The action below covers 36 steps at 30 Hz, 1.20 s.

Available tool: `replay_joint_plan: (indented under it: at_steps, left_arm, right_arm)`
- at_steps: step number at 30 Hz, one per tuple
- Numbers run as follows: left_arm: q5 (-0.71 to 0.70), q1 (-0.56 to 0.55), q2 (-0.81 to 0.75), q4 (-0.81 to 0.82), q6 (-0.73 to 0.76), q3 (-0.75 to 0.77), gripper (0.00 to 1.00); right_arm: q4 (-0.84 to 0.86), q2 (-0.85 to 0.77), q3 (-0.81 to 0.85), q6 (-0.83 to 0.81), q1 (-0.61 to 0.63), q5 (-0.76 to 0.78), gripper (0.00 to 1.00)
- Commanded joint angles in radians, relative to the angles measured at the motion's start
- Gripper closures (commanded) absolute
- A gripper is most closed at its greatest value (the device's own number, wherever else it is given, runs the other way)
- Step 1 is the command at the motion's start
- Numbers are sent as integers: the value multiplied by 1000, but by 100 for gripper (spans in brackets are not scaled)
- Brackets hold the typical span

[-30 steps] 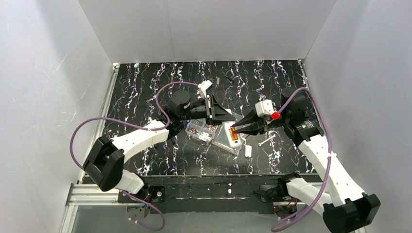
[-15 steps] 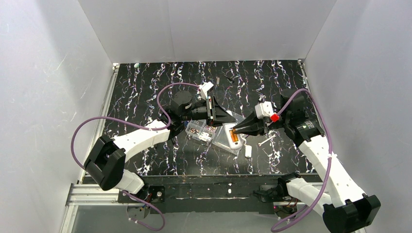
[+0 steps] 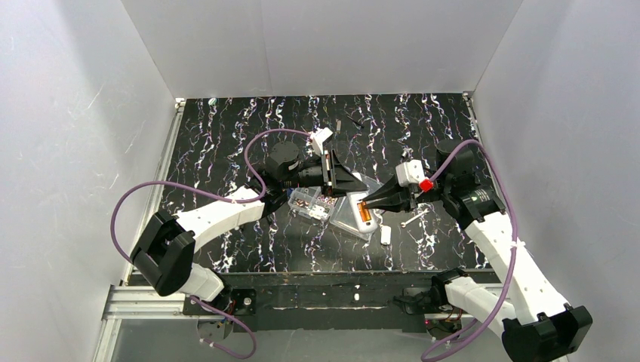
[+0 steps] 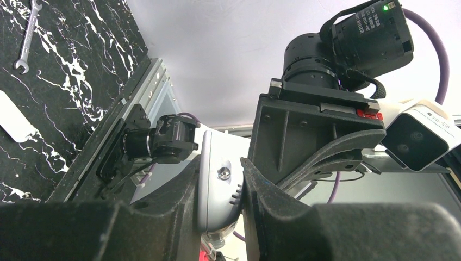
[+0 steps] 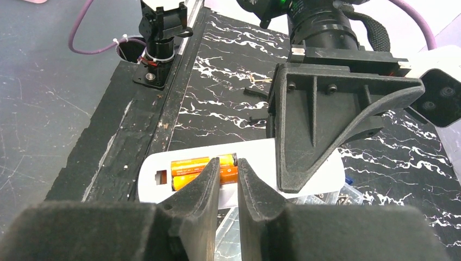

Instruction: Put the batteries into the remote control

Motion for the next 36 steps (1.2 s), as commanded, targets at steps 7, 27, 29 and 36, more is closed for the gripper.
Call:
replay_joint_plan:
  at_steps: [7, 27, 29, 36]
  left_arm:
    - [0, 9, -71, 102, -17, 63, 100]
    - [-19, 10, -91, 91, -14, 63, 100]
    - [-23, 10, -90, 92, -14, 62, 100]
    - [-27, 9, -87, 87, -8, 62, 100]
  right_arm:
    - [-140, -23, -29, -14, -3, 25, 79]
    - [-211, -28, -36, -38, 23, 83, 81]
    - [-212, -26, -32, -37, 24, 86, 82]
    - [-326, 21, 18, -114, 45, 114, 87]
